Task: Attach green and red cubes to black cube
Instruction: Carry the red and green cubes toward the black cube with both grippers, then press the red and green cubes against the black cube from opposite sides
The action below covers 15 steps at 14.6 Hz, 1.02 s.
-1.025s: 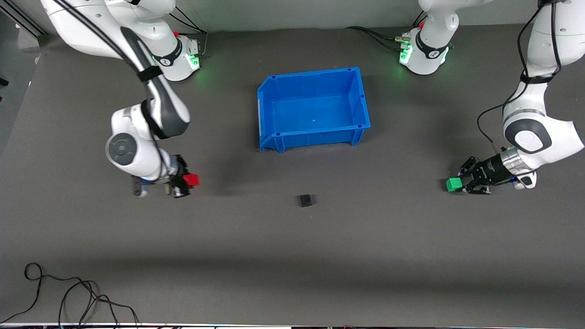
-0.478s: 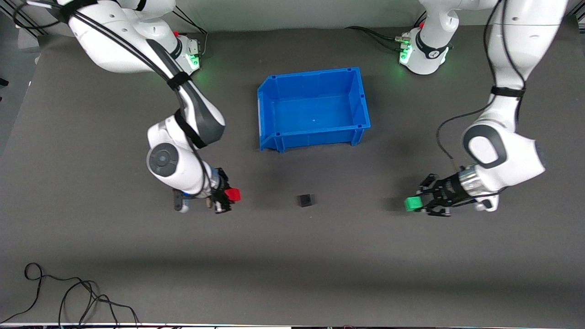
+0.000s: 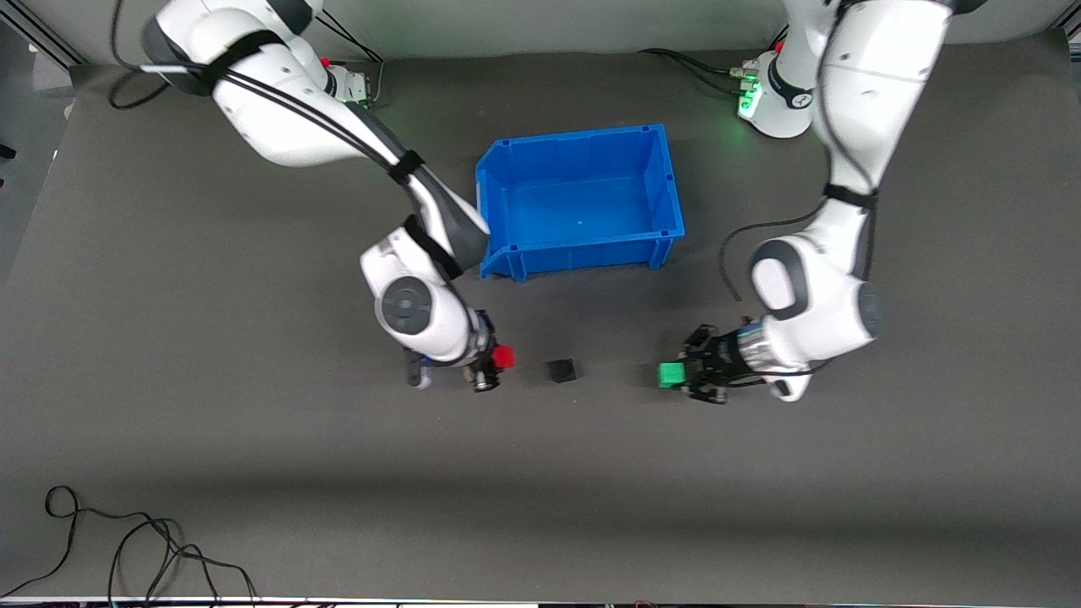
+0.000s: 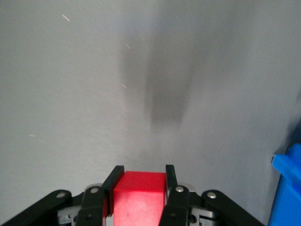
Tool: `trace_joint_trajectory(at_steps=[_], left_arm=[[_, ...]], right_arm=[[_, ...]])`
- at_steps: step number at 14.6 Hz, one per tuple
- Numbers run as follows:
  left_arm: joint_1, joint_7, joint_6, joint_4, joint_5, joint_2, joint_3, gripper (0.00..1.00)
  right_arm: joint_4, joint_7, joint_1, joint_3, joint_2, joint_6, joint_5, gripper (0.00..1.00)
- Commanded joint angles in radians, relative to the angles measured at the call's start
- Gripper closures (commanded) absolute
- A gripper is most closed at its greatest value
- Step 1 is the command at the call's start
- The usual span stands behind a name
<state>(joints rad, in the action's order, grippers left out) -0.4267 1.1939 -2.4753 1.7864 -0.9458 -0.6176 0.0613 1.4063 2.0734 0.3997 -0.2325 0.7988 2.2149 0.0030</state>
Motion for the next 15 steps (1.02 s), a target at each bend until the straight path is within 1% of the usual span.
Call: trace_joint_trajectory(at_steps=[1, 2, 3, 4, 5, 6, 7, 9, 12, 15], left_arm=[[-0.075, 0.065, -0.027, -0.122, -0.005, -0.109, 0.020, 0.74], [-0.090, 0.069, -0.031, -0.134, -0.010, -0.128, 0.020, 0.74], [-0.108, 0.073, -0.040, -0.145, -0.013, -0.143, 0.020, 0.74], [-0.122, 0.096, -0.062, -0.150, -0.013, -0.151, 0.020, 0.74], [-0.129, 0.128, -0.083, -0.154, -0.010, -0.160, 0.020, 0.74], [-0.139, 0.157, -0.095, -0.172, -0.005, -0.175, 0.020, 0.74], [-0.156, 0.182, -0.096, -0.191, -0.005, -0.188, 0.020, 0.74], [-0.172, 0.216, -0.094, -0.202, -0.001, -0.195, 0.020, 0.74], [-0.198, 0.246, -0.093, -0.202, -0.002, -0.194, 0.020, 0.74], [-0.221, 0.265, -0.094, -0.200, -0.004, -0.194, 0.020, 0.74]], right_arm=[[-0.101, 0.068, 0.007, 0.010, 0.086, -0.026, -0.001, 0.81], [-0.127, 0.091, 0.017, 0.010, 0.114, -0.024, -0.006, 0.81], [-0.151, 0.106, 0.036, 0.018, 0.140, -0.023, -0.029, 0.81], [-0.174, 0.120, 0.047, 0.036, 0.161, -0.023, -0.052, 0.81], [-0.203, 0.135, 0.048, 0.042, 0.187, -0.023, -0.058, 0.80], [-0.226, 0.140, 0.050, 0.042, 0.207, -0.023, -0.058, 0.76], [-0.237, 0.140, 0.057, 0.042, 0.218, -0.023, -0.058, 0.76], [-0.237, 0.137, 0.086, 0.044, 0.223, -0.023, -0.061, 0.83], [-0.240, 0.149, 0.100, 0.042, 0.226, -0.024, -0.057, 0.84], [-0.270, 0.159, 0.102, 0.042, 0.250, -0.021, -0.058, 0.84]])
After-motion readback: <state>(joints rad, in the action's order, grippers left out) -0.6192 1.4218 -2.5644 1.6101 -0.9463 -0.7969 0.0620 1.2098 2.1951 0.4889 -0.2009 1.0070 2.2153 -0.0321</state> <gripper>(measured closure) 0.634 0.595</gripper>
